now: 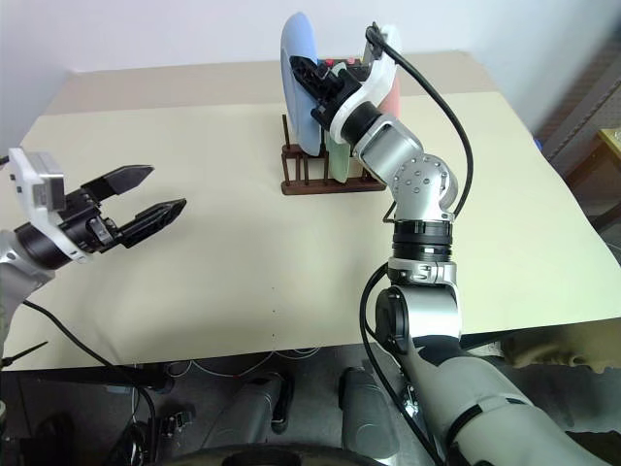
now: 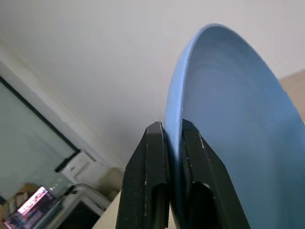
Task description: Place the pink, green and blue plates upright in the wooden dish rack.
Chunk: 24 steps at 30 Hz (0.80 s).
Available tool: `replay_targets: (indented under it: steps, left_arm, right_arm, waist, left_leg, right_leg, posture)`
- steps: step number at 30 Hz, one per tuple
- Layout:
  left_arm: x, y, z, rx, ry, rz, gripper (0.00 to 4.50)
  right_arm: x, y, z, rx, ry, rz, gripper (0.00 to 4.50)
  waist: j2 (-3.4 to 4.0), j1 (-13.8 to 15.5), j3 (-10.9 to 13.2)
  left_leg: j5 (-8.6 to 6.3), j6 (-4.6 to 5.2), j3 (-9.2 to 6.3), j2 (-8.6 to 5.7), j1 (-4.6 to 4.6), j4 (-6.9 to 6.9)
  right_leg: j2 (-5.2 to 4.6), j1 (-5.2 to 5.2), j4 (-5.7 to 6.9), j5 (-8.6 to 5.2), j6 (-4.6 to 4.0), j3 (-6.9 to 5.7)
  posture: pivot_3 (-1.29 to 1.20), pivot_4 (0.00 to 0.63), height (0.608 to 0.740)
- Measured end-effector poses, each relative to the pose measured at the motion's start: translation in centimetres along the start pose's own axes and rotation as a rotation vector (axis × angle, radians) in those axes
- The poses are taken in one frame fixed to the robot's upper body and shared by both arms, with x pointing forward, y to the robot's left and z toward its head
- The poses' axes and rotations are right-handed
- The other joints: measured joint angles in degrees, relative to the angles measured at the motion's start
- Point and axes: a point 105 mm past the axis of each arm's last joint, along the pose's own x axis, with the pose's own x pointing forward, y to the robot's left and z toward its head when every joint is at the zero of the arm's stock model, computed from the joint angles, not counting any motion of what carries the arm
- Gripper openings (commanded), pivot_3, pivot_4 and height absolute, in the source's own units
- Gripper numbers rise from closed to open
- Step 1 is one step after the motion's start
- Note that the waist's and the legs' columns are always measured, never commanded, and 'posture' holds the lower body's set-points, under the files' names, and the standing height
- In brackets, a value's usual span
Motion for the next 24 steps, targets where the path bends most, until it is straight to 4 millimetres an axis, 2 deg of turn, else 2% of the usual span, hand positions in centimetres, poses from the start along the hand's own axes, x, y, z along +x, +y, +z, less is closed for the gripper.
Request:
replay_targets:
  steps: [7, 14, 24]
  left_arm:
    - [0.0, 0.1, 0.0, -0.005, -0.004, 0.012, 4.48]
    - [0.0, 0.2, -0.1, -0.006, -0.004, 0.02, 4.48]
    - [0.0, 0.4, 0.1, 0.027, -0.01, 0.032, 4.48]
  right_arm:
    - [0.1, 0.0, 0.7, 0.048, -0.013, -0.018, 0.0]
    - [0.8, 1.1, 1.6, 0.045, -0.024, 0.012, 0.0]
    - [0.5, -0.3, 1.8, 0.159, -0.021, -0.077, 0.0]
  waist:
    - [0.0, -0.2, 0.0]
    - [0.01, -0.9, 0.0]
    - [0.01, -1.2, 0.0]
  left_leg:
    - [0.0, 0.0, 0.0, 0.0, 0.0, -0.01]
    - [0.0, 0.0, -0.01, 0.0, 0.0, -0.02]
    - [0.0, 0.0, 0.0, 0.01, 0.0, -0.04]
  right_leg:
    - [0.01, -0.01, 0.0, 0.0, 0.0, 0.0]
    - [0.0, -0.01, 0.0, 0.0, 0.0, 0.0]
    - [0.0, -0.02, 0.0, 0.0, 0.0, 0.0]
  posture:
    - [0.0, 0.15, 0.74]
    - [0.0, 0.15, 0.74]
    - [0.0, 0.15, 0.74]
